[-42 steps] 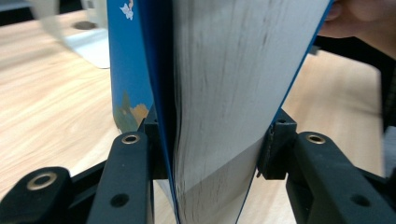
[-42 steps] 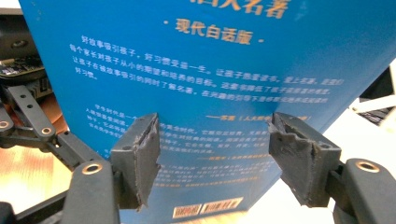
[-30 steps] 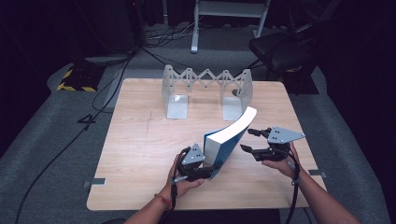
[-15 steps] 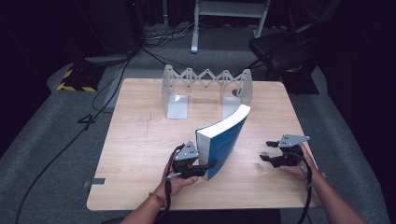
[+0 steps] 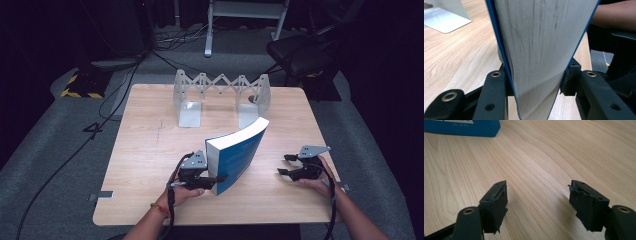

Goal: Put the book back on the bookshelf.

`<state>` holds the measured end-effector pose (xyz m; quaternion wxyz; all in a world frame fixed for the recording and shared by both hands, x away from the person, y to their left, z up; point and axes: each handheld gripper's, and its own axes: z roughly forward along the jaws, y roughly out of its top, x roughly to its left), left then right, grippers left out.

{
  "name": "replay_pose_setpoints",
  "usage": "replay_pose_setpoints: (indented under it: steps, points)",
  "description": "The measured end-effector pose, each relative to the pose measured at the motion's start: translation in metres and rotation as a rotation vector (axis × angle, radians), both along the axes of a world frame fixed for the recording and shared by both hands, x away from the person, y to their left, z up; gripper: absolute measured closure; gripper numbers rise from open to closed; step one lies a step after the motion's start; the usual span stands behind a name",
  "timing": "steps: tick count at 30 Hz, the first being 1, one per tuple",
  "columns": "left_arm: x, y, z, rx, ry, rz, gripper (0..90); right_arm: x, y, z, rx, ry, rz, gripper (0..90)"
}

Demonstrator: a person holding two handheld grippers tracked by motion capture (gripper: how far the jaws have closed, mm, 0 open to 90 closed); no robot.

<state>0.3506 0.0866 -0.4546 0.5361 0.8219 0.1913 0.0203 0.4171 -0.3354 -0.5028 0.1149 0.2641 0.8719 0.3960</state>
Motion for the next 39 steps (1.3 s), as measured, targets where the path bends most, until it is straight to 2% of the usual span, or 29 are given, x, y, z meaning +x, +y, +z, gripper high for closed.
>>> replay_pose_setpoints:
  steps: [6, 10, 18, 22, 24, 26, 29, 34, 36, 39]
  points:
    - [0.001, 0.003, 0.001, 0.011, 0.005, -0.026, 58.9, -0.001, 0.002, -0.001, -0.013, -0.01, 0.003, 28.8]
    - [0.002, 0.006, 0.001, 0.009, 0.015, -0.043, 58.8, 0.0, 0.006, -0.001, -0.018, -0.008, 0.003, 22.6]
    - [0.0, 0.005, 0.001, 0.008, 0.025, -0.077, 58.2, 0.003, 0.013, -0.001, -0.019, -0.007, 0.027, 22.8]
    - [-0.002, 0.004, 0.001, 0.015, 0.016, -0.089, 57.9, 0.004, 0.023, -0.001, -0.021, -0.02, 0.068, 25.3]
    - [-0.003, 0.003, 0.001, 0.016, 0.015, -0.096, 57.7, 0.004, 0.03, -0.001, -0.021, -0.016, 0.105, 25.2]
    - [-0.004, 0.002, 0.001, 0.02, 0.013, -0.104, 57.1, 0.003, 0.04, -0.001, -0.026, -0.005, 0.153, 21.0]
    - [-0.005, 0.001, 0.001, 0.02, 0.008, -0.105, 56.8, 0.003, 0.052, -0.001, -0.03, -0.007, 0.196, 21.0]
    - [-0.008, 0.0, 0.002, 0.036, -0.018, -0.088, 56.7, 0.002, 0.076, -0.001, -0.027, -0.036, 0.261, 22.5]
    - [-0.01, 0.0, 0.002, 0.04, -0.02, -0.082, 56.6, 0.003, 0.083, -0.001, -0.024, -0.033, 0.267, 23.8]
    - [-0.01, 0.001, 0.001, 0.04, -0.021, -0.07, 56.0, 0.005, 0.095, -0.001, -0.018, -0.036, 0.308, 26.1]
